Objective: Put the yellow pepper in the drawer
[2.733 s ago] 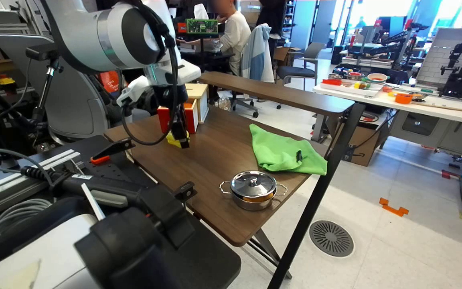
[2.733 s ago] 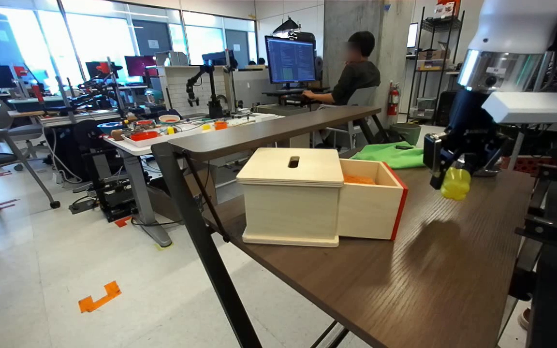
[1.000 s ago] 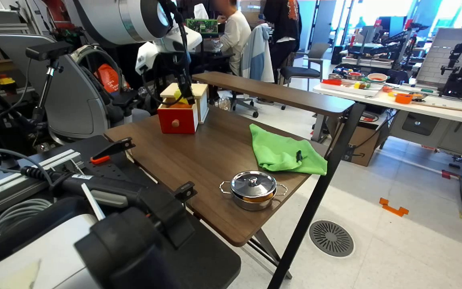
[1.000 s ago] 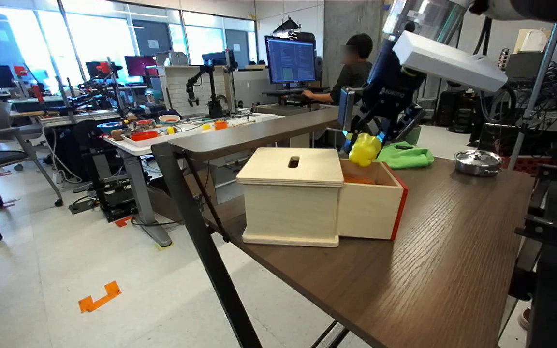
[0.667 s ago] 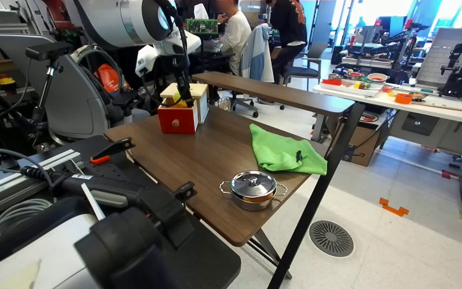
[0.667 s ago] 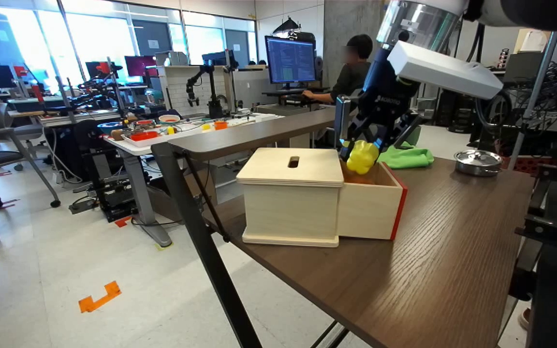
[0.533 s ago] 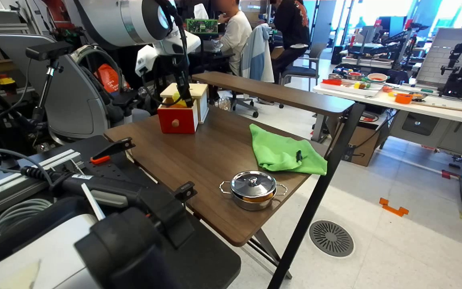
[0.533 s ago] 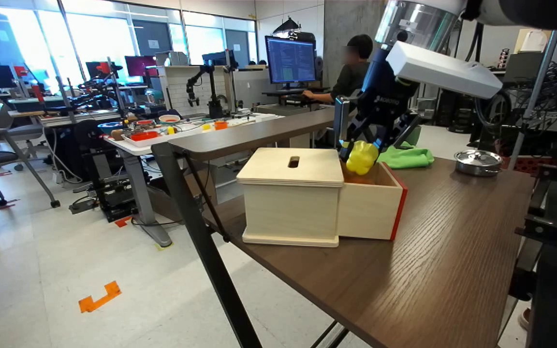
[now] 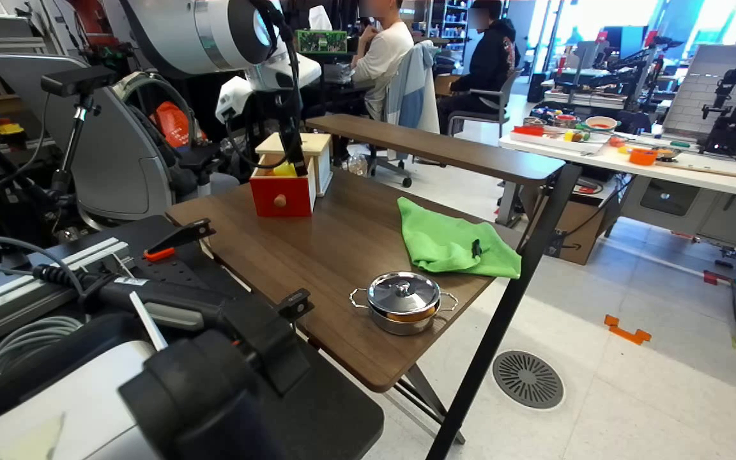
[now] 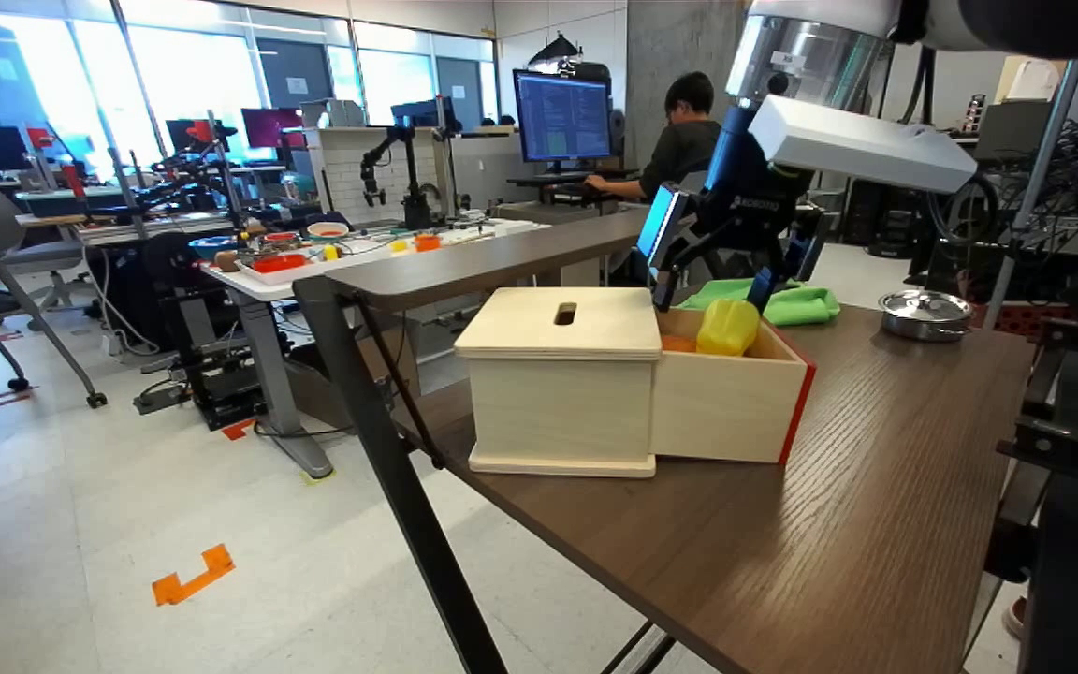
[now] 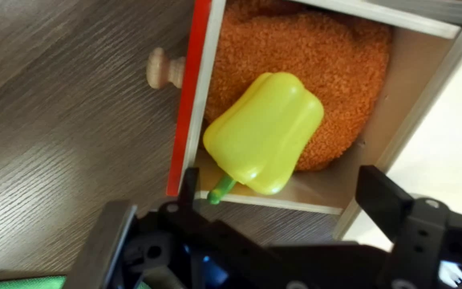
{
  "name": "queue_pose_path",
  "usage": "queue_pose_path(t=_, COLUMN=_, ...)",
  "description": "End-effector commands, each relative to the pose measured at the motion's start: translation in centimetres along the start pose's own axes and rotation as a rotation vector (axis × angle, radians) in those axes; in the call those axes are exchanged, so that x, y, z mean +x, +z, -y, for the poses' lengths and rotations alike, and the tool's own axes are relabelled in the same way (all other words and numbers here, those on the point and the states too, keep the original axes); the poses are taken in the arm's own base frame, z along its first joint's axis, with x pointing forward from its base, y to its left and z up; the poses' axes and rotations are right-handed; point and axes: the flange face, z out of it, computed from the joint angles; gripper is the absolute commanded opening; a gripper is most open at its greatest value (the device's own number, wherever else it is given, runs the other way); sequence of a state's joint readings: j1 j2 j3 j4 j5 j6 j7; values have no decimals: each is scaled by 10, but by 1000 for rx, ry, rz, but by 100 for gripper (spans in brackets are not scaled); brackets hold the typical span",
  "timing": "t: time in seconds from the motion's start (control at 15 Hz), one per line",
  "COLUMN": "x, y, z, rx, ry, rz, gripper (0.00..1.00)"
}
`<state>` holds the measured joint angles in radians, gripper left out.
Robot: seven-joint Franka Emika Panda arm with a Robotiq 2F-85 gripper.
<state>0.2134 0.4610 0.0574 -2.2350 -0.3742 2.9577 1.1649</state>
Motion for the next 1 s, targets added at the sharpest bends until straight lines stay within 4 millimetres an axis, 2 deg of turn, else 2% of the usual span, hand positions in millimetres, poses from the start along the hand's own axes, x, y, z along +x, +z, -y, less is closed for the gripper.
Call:
queue_pose_path(t=0.0, x=4, y=-6, z=9, rx=6, ry=-5, rz=2, gripper=100)
queue_pose_path(t=0.27, x=9, y=-31, z=15, rx=30, ry=-3, rz=-23, gripper=100)
queue_pose_path(t=0.67, x=17, y=-92, z=25, rx=112, ry=2, rz=-78, gripper=100)
queue_pose_path(t=0.73, x=11, y=-94, z=23, rx=94, ry=-20, rz=-36, gripper=100)
queue_pose_path(t=0.8, x=19, y=-78, z=30, rx=105, ry=6, rz=-71, gripper=100)
queue_pose_path(t=0.93, x=19, y=-83, z=30, rx=106, ry=-1, rz=-70, gripper=100)
